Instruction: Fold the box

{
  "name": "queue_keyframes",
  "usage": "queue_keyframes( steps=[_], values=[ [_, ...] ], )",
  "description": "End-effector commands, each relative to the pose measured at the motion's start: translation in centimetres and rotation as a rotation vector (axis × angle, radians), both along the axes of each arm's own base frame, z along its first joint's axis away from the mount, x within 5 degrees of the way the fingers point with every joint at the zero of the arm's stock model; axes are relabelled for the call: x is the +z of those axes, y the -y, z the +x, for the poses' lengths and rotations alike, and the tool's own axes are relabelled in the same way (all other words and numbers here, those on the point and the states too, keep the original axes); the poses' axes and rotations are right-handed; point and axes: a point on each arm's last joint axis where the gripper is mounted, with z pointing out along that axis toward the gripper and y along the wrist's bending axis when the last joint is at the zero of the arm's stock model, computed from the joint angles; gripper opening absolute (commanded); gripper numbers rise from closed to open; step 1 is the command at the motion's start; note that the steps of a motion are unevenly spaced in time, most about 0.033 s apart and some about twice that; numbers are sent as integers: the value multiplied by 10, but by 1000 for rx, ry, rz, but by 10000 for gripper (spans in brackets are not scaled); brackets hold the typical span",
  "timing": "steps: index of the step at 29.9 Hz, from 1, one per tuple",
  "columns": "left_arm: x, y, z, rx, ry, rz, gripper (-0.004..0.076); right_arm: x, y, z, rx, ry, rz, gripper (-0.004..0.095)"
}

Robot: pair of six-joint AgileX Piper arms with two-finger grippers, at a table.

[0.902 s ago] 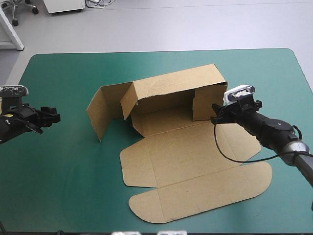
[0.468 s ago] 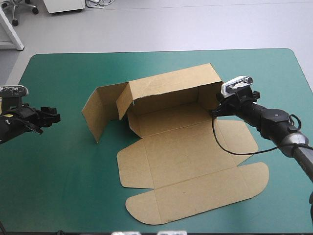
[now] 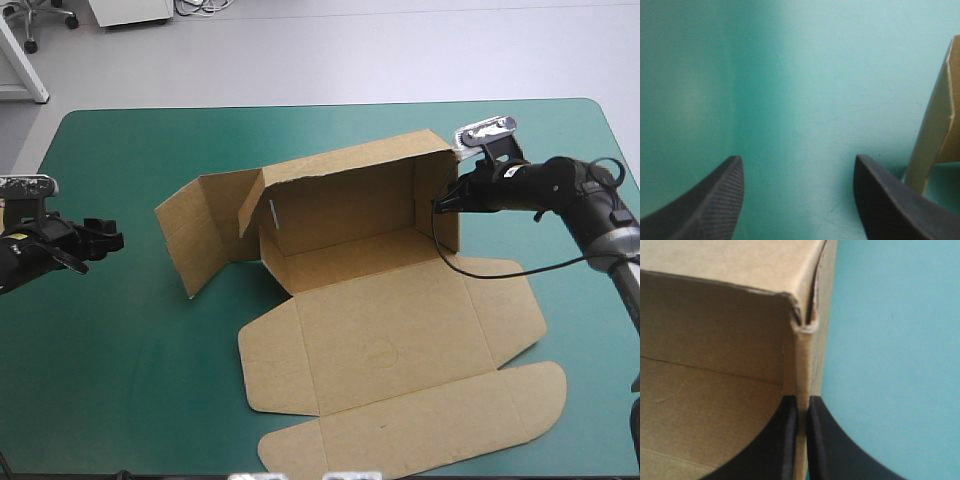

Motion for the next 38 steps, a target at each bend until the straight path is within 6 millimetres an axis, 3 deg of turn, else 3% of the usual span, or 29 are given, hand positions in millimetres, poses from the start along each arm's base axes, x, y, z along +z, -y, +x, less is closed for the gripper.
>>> queue_keyframes(
  steps=[1, 4, 7, 9, 14, 18, 22, 26, 29, 35, 38],
  values=[
    [15, 3, 0, 14, 80, -16, 454, 44, 7, -1, -59, -23, -18, -15],
    [15, 3, 0, 10, 77, -26, 454, 53, 4, 10, -45, -122, -18, -15],
    [15, 5, 0, 8, 80, -43, 454, 46, 1, 30, -41, -250, -33, -15],
    [15, 5, 0, 5, 80, -47, 454, 45, 0, 45, -72, -244, -21, -15],
    [15, 6, 0, -3, 73, -53, 454, 25, -3, 74, -90, -280, -7, -15],
    [15, 6, 0, -3, 74, -54, 454, -4, -5, 92, -96, -348, -14, -15],
    [15, 6, 0, -3, 76, -58, 454, -25, -6, 102, -81, -391, -34, -15],
    [15, 6, 0, -3, 76, -58, 454, -29, -6, 107, -53, -361, -55, 13],
    [15, 6, 0, -3, 76, -58, 454, -27, -7, 110, -32, -310, -62, 151],
    [15, 6, 0, -5, 73, -59, 454, -26, -7, 113, -23, -270, -69, 600],
    [15, 6, 0, -3, 73, -59, 454, -27, -7, 110, -13, -306, -71, 677]
  ],
)
